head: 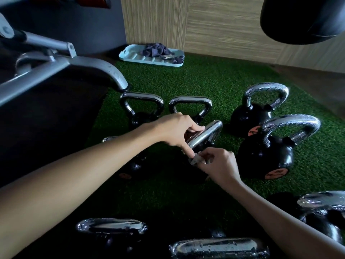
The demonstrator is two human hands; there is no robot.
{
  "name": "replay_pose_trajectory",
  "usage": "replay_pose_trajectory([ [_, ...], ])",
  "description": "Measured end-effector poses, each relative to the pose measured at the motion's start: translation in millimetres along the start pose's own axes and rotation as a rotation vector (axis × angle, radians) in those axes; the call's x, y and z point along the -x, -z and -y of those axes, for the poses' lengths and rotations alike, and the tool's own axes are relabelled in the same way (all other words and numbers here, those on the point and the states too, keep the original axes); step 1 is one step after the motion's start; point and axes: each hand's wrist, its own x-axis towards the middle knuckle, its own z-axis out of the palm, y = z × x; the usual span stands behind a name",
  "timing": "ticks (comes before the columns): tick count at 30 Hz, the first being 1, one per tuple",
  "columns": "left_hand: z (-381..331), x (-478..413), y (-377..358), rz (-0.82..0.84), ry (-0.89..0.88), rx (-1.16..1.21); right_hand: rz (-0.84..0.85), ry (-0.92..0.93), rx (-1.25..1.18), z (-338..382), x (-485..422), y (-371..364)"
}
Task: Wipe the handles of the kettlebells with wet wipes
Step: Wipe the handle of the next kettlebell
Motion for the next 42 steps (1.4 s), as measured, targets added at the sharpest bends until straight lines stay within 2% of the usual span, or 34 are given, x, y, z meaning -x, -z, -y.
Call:
replay_pose_trajectory([
  [5,0,0,-13,-0.026,0.011,0.020,-0.176,-0.133,-0.114,-18,-11,40],
  [11,14,-13,8,0.088,0.019,-0.226,-0.280,-0.126,-0.148,-19,-25,76],
  [14,25,-26,27,0.107,-0.062,-0.308,-0.290,-0.094,-0.171,-18,-30,85],
  [18,30,-45,44,0.097,-0.134,-0.403,-0.181,-0.056,-0.204,-20,-35,87],
  [23,31,-43,38,0.052,-0.157,-0.482,0.038,-0.114,-0.307,-28,-42,89],
  [25,35,-34,27,-0.065,-0.137,-0.413,0.092,-0.113,-0.355,-28,-46,93],
  [28,47,-21,1,-0.334,-0.032,-0.261,0.227,-0.132,-0.436,-21,-48,95],
  [30,48,-15,-9,-0.438,0.023,-0.212,0.263,-0.132,-0.432,-21,-48,93],
  [33,44,-11,-6,-0.456,-0.007,-0.258,0.280,-0.133,-0.465,-22,-44,89],
  [37,48,-21,6,-0.385,-0.045,-0.351,0.258,-0.149,-0.488,-21,-33,85],
  [42,33,-34,5,-0.423,-0.036,-0.218,0.326,-0.142,-0.559,-9,-2,75],
])
